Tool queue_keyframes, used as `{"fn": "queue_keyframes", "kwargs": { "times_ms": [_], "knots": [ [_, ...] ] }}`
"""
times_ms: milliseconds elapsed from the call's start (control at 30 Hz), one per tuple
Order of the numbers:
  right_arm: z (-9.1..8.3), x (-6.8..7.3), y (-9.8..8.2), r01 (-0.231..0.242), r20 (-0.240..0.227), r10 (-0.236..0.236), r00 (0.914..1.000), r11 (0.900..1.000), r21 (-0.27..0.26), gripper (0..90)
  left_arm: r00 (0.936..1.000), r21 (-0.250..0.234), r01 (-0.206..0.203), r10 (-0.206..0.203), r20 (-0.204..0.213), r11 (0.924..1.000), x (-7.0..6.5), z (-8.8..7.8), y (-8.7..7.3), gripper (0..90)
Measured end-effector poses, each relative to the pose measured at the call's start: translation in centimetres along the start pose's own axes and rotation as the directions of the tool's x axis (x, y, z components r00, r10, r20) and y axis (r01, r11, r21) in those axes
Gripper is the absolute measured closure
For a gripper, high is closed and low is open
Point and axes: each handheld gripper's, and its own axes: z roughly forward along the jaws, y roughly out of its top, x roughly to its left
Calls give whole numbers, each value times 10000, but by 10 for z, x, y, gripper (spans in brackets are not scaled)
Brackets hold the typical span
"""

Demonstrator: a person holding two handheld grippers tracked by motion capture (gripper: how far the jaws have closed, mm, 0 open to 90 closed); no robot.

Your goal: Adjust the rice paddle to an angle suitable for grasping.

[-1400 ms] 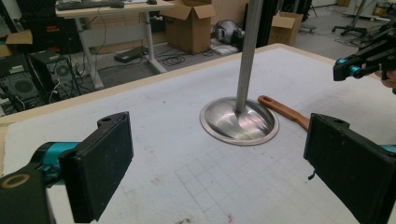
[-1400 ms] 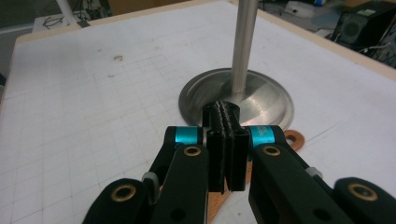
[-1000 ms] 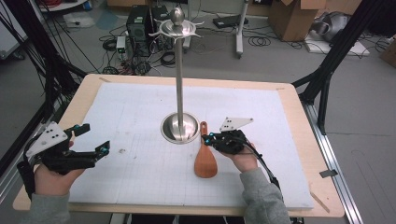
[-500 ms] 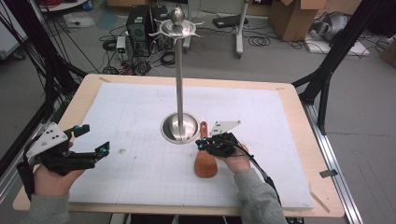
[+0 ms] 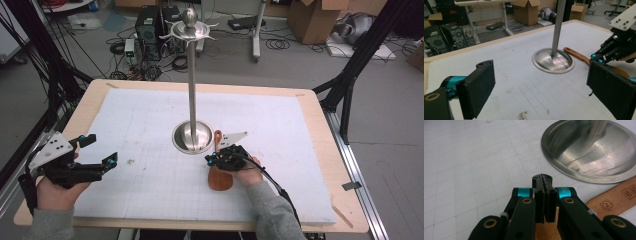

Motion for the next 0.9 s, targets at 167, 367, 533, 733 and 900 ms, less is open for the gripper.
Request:
{"fn": "queue_keyframes", "kwargs": {
  "times_ms": [167, 367, 533, 733, 900],
  "knots": [
    [4, 1, -1, 153, 2, -153, 9999, 9998, 116, 891, 10000, -23, -44, 45, 86, 10000, -2, 0, 2, 87],
    [8, 4, -1, 245, -147, -241, 9996, 9993, 279, 891, 10000, 17, -37, 37, 82, 10000, -2, 1, 1, 87],
    [12, 5, -1, 369, -135, -363, 9993, 9983, 450, 891, 9999, 27, -64, 64, 87, 10000, -3, 1, 1, 87],
    [14, 5, -2, 248, -154, -239, 9996, 9977, 627, 891, 10000, 60, -27, 27, 72, 10000, -2, 2, 0, 87],
    [15, 7, -2, 381, -177, -370, 9992, 9969, 693, 891, 10000, 62, 6, -6, 63, 10000, -2, 2, 0, 87]
  ]
}}
